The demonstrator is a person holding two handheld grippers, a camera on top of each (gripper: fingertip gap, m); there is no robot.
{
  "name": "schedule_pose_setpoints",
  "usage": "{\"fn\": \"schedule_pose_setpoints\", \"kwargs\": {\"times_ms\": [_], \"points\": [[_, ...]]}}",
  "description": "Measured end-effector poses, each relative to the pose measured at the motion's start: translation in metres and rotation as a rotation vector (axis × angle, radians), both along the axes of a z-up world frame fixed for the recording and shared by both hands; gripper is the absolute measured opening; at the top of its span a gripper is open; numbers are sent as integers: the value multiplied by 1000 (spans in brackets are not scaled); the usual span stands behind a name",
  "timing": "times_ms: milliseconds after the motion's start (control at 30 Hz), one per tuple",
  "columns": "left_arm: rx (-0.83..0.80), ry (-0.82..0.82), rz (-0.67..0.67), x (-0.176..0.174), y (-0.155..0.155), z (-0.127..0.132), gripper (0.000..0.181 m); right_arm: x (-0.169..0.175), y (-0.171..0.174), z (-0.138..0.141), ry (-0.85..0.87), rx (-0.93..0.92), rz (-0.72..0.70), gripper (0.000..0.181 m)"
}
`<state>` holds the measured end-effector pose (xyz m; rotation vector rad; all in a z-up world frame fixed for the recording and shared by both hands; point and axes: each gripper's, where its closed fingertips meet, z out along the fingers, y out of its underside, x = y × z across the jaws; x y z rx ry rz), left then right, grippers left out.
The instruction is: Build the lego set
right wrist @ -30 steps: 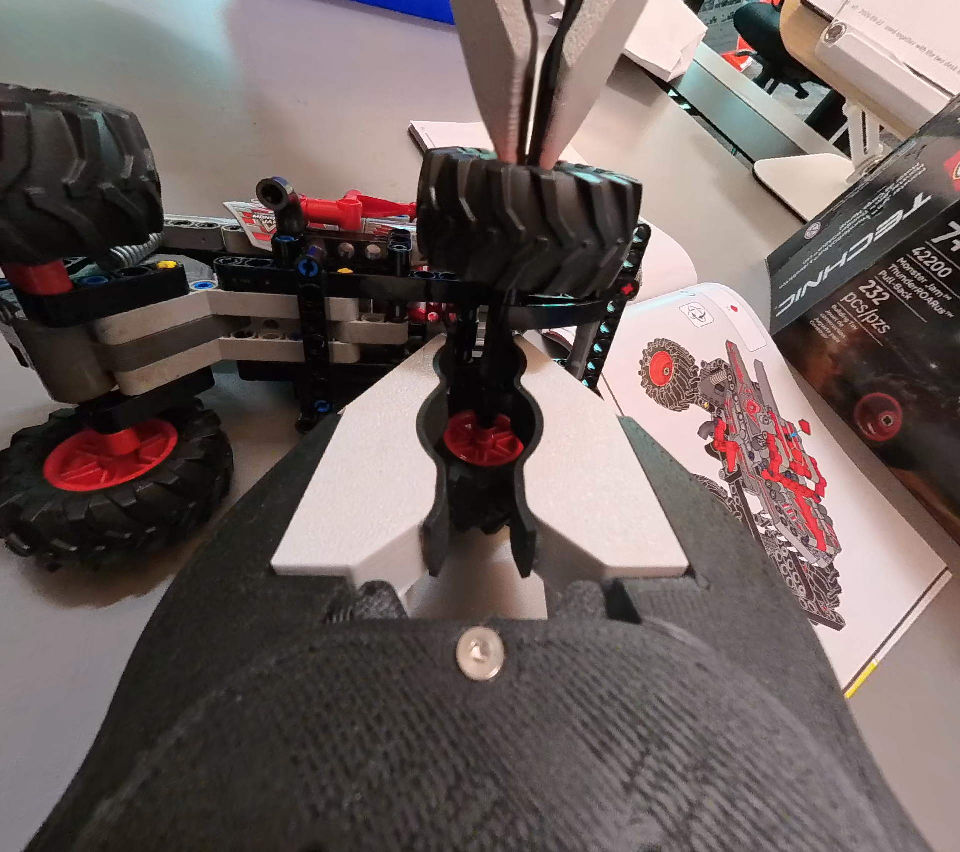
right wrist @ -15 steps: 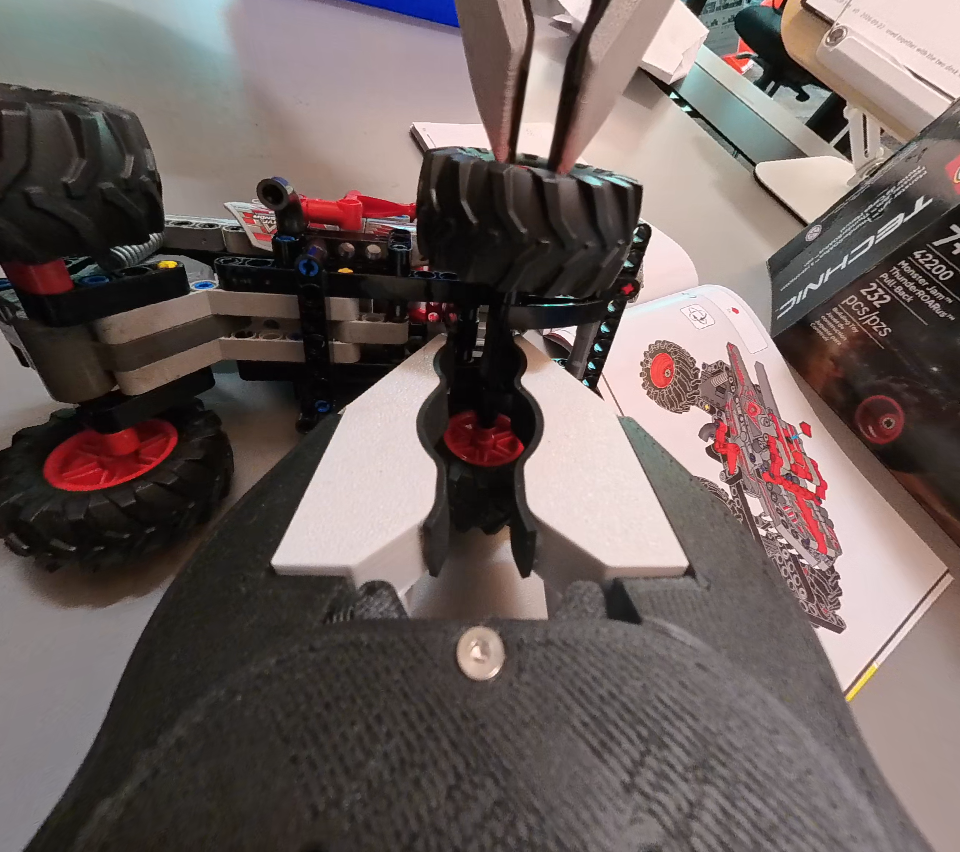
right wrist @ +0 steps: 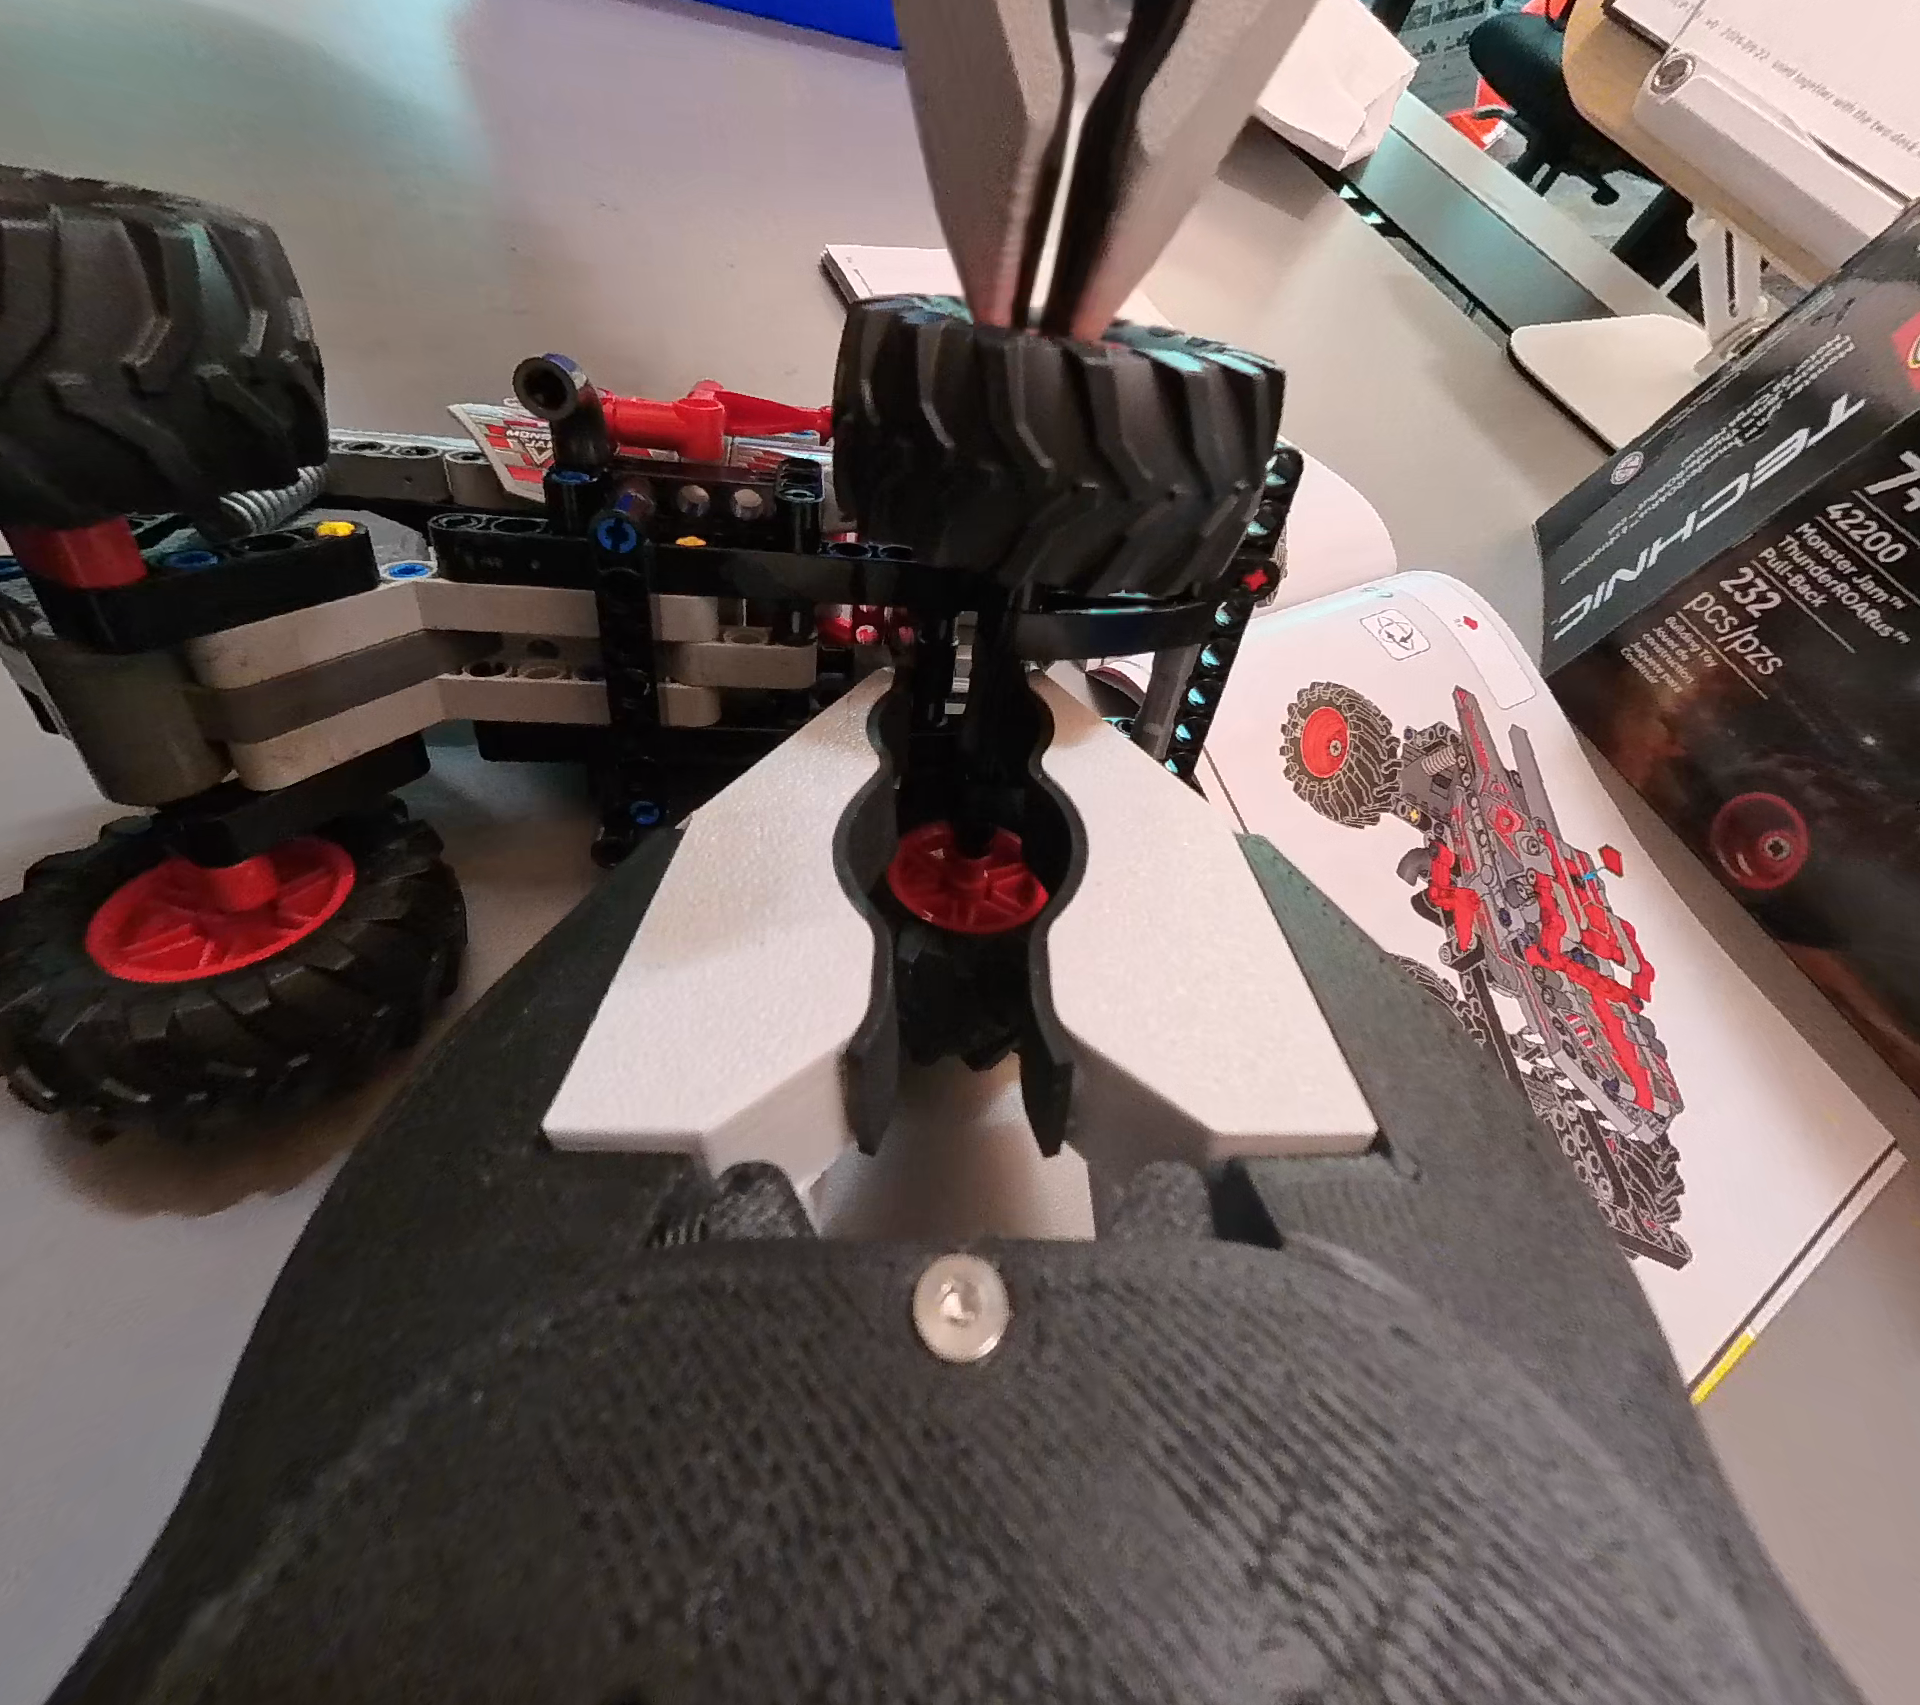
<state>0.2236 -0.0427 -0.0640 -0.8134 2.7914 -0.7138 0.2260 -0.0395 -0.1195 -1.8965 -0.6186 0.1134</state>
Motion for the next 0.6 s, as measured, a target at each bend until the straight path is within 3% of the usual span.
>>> {"fn": "schedule_pose_setpoints", "kwargs": {"times_ms": [600], "points": [[5, 65, 69, 0, 0, 0, 1, 0, 0, 0, -1, -1, 0, 17]]}}
